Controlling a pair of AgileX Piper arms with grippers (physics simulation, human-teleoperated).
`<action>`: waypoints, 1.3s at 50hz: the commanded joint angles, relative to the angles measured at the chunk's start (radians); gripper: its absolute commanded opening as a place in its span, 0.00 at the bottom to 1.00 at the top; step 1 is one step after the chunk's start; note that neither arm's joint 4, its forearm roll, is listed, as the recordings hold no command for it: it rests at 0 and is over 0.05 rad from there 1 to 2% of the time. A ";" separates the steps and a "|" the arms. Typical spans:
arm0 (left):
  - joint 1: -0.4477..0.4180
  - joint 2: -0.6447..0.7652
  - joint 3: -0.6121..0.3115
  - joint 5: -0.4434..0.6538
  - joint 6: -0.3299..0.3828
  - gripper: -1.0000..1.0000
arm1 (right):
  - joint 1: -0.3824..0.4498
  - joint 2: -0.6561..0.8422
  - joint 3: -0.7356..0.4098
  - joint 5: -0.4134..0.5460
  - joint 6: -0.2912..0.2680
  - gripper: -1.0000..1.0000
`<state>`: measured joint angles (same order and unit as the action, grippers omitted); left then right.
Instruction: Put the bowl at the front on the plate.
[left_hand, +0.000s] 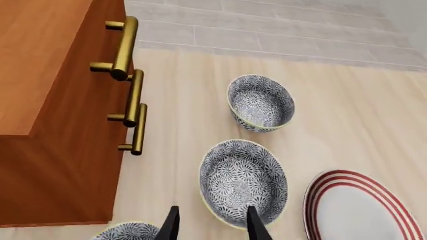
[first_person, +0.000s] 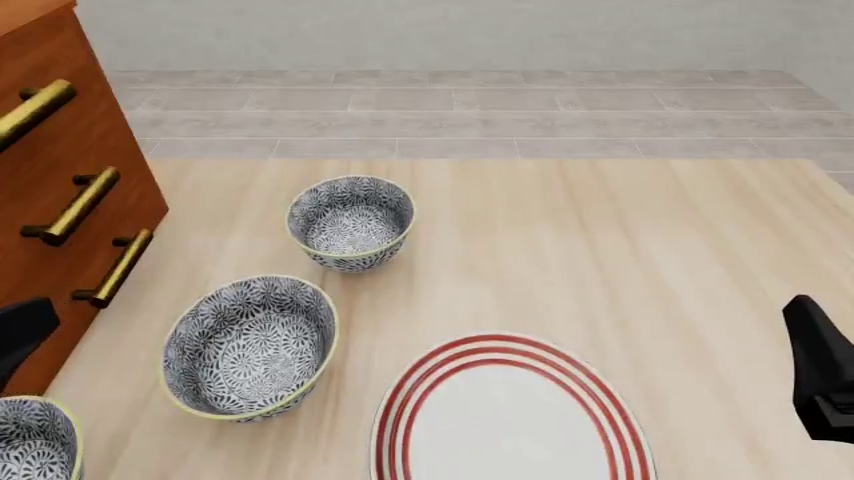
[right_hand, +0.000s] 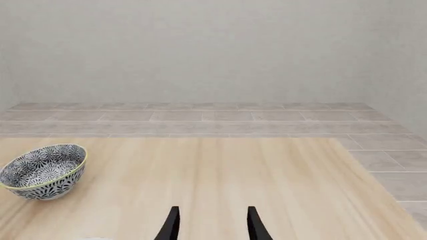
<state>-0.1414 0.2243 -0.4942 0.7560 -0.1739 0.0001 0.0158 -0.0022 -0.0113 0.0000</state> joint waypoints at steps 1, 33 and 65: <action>-0.033 0.044 -0.128 0.254 -0.081 1.00 | 0.000 -0.004 0.000 0.004 0.000 1.00; -0.007 0.020 -0.048 0.464 -0.267 1.00 | 0.000 -0.004 0.000 0.004 0.000 1.00; 0.080 0.089 0.013 0.339 -0.230 1.00 | 0.000 -0.004 0.000 0.004 0.000 1.00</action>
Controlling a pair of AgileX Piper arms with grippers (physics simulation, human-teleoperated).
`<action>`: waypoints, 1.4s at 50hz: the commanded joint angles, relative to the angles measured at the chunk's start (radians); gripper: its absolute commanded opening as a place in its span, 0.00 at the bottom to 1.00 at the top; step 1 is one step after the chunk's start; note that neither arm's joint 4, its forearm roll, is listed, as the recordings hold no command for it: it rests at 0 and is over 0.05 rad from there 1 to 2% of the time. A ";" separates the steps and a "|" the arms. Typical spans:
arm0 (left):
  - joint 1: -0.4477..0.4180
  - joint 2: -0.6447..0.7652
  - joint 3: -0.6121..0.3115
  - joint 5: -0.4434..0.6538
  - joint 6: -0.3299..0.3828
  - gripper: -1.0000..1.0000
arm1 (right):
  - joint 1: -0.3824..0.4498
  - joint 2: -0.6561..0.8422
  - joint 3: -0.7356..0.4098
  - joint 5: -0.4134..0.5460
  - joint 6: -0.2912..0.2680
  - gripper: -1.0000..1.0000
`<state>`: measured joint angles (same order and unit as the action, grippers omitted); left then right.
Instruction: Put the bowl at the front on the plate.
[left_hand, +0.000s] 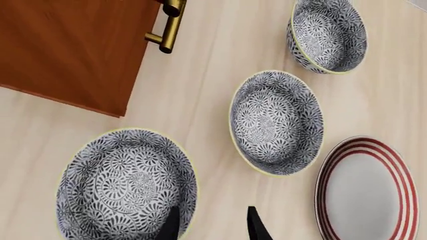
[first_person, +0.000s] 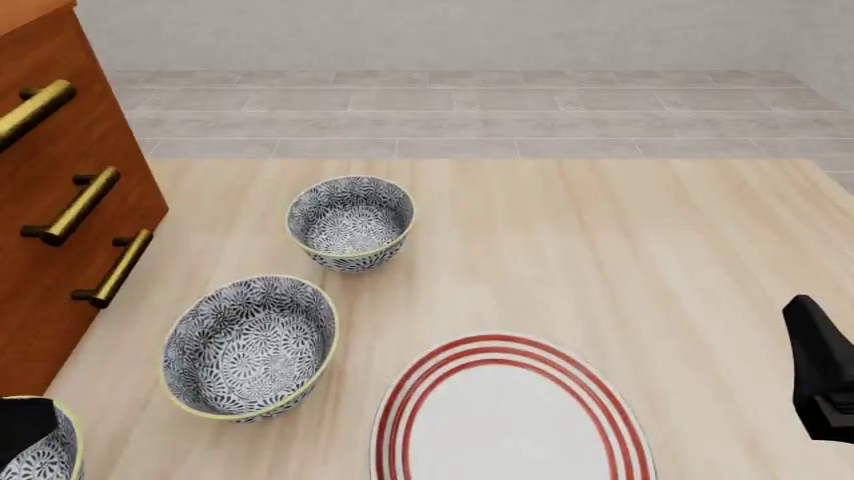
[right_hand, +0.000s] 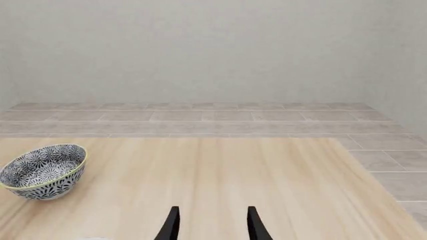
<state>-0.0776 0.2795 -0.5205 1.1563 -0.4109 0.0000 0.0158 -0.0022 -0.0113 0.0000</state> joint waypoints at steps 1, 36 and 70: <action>0.021 0.044 0.046 -0.079 0.010 1.00 | 0.000 -0.004 0.000 0.004 0.000 1.00; 0.071 0.181 0.238 -0.336 0.033 1.00 | 0.000 -0.004 0.000 0.004 0.000 1.00; 0.058 0.209 0.309 -0.405 0.002 1.00 | 0.000 -0.004 0.000 0.004 0.000 1.00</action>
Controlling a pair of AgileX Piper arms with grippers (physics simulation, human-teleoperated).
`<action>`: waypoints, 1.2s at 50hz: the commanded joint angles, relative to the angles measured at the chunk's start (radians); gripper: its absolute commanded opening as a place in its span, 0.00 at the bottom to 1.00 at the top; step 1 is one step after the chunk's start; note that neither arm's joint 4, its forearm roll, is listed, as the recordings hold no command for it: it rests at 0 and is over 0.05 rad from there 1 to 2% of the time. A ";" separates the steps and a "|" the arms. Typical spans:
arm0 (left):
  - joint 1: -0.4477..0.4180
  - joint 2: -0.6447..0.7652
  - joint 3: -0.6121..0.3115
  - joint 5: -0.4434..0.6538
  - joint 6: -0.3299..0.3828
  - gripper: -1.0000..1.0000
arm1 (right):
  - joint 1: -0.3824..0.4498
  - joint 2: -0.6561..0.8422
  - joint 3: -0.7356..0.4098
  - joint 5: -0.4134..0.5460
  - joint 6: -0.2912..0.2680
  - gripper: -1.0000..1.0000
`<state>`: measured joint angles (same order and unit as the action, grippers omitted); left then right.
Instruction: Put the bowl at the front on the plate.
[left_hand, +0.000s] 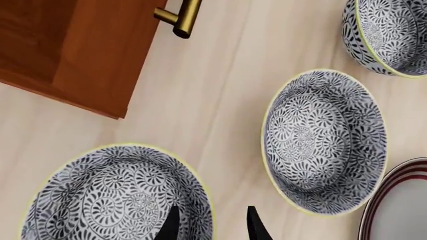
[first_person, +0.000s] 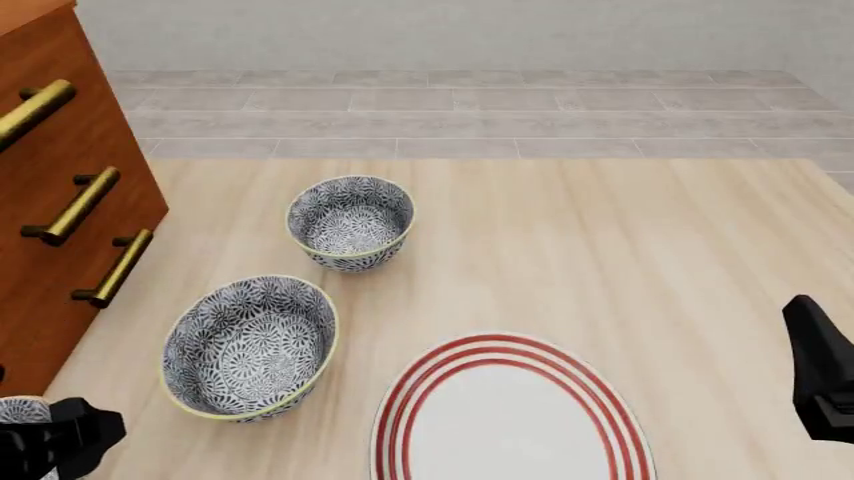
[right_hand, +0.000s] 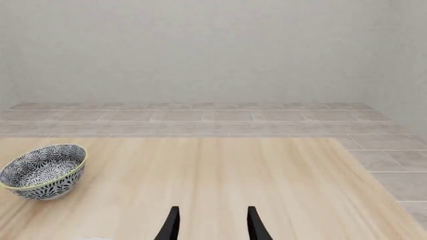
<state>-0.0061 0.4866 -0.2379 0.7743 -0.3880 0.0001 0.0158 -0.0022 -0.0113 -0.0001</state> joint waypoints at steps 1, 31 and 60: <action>-0.013 0.004 0.039 -0.033 -0.019 1.00 | 0.000 -0.004 0.000 0.004 0.000 1.00; -0.002 0.084 0.101 -0.159 -0.025 1.00 | 0.000 -0.004 0.000 0.004 0.000 1.00; 0.000 0.123 0.129 -0.211 -0.016 0.00 | 0.000 -0.005 0.000 0.004 0.000 1.00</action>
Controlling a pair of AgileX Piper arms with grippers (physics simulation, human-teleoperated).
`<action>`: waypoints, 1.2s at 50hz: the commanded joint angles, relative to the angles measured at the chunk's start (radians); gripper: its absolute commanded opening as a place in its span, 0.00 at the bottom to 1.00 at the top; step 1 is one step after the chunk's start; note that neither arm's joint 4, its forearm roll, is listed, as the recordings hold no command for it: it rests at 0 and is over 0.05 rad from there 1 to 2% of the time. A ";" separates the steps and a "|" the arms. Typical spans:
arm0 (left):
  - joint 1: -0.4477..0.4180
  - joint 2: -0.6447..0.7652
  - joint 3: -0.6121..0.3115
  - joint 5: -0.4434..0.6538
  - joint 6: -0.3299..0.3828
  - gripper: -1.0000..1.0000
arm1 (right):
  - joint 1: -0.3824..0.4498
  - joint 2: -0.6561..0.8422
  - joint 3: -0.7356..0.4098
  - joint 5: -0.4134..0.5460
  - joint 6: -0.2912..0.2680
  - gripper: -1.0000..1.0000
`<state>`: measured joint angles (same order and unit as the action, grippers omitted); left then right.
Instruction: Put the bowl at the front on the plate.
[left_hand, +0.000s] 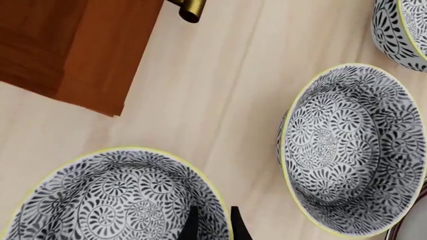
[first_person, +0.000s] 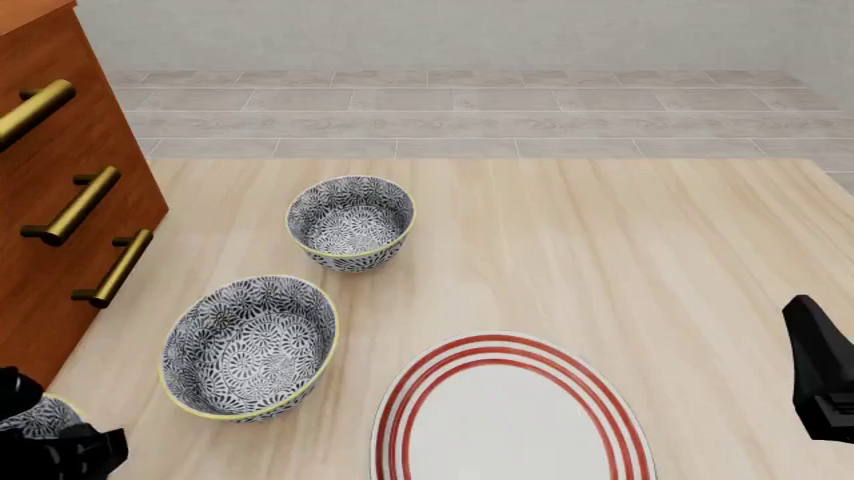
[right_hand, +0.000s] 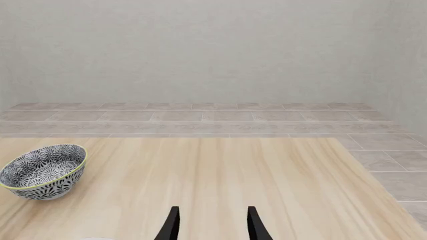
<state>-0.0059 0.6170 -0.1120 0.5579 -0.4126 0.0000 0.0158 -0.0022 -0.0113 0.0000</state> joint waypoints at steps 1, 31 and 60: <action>0.000 -0.007 0.003 0.006 0.008 0.00 | 0.000 -0.005 0.000 0.004 0.000 1.00; 0.028 -0.180 -0.186 0.297 0.069 0.00 | 0.000 -0.004 0.000 0.004 0.000 1.00; -0.016 -0.239 -0.351 0.420 0.041 0.00 | 0.000 -0.005 0.000 0.004 0.000 1.00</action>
<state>-0.0043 0.3932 -0.4113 0.9473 -0.3671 0.0001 0.0159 -0.0022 -0.0113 0.0000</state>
